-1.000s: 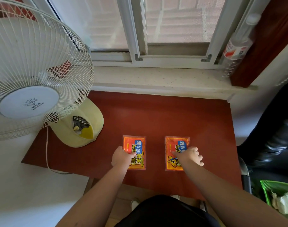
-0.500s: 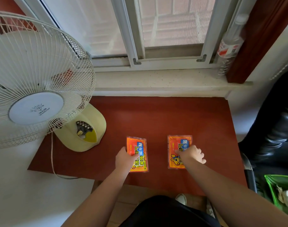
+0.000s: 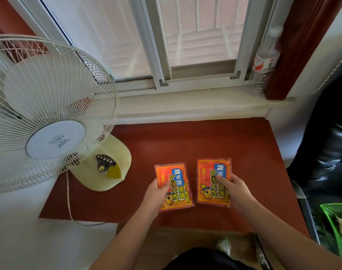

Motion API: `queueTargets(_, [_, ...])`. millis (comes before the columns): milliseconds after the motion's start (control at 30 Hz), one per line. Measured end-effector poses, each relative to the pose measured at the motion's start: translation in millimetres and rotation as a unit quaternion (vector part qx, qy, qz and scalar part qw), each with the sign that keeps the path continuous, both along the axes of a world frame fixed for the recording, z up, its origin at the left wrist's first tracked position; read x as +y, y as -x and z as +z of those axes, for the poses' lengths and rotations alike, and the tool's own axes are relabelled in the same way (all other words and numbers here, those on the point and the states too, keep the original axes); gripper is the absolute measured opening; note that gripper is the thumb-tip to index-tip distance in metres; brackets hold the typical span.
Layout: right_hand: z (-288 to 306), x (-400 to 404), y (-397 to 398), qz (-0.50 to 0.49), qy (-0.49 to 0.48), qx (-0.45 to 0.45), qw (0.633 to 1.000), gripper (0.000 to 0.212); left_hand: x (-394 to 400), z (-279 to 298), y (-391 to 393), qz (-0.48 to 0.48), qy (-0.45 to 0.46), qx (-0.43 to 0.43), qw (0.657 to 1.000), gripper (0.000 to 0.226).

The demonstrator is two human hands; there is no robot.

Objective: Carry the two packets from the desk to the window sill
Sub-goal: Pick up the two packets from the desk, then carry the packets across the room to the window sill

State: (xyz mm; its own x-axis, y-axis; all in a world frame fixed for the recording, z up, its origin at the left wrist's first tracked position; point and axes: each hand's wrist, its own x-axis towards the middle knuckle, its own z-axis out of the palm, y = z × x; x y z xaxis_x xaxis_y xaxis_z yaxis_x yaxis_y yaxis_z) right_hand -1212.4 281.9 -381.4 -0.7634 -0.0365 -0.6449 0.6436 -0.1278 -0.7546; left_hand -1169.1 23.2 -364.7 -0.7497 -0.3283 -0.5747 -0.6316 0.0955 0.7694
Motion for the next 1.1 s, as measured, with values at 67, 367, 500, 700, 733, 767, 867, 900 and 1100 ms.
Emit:
queueTargets(67, [6,1,-10,-0.012,0.069,-0.033,0.997,0.017,-8,7,-5,0.004,-0.044,-0.001,0.999,0.016])
queueTargets(367, [35,-22,-81,-0.063,0.084,-0.024,0.994,0.019,-46,36,-34,-0.105,-0.148,-0.009,0.983,0.014])
queueTargets(500, [40,-27,-127,-0.094,0.055,-0.006,0.994,0.028,-47,47,-46,-0.164,-0.165,-0.022,0.972,0.020])
queueTargets(700, [49,-18,-200,-0.192,0.029,0.002,0.981,0.026,-11,61,-62,-0.281,-0.170,-0.032,0.944,0.013])
queueTargets(733, [51,-14,-212,-0.208,0.022,0.006,0.978,0.025,0,64,-65,-0.304,-0.165,-0.029,0.938,0.013])
queueTargets(767, [54,-9,-223,-0.226,0.016,0.012,0.974,0.024,11,67,-68,-0.325,-0.162,-0.027,0.932,0.014])
queueTargets(867, [60,10,-258,-0.276,0.003,0.026,0.961,0.024,47,74,-77,-0.383,-0.158,-0.025,0.910,0.017])
queueTargets(900, [62,18,-271,-0.292,0.001,0.028,0.956,0.024,60,76,-82,-0.403,-0.156,-0.026,0.901,0.017])
queueTargets(1100, [67,66,-358,-0.398,0.010,0.035,0.917,0.023,152,81,-125,-0.507,-0.149,-0.034,0.848,0.016])
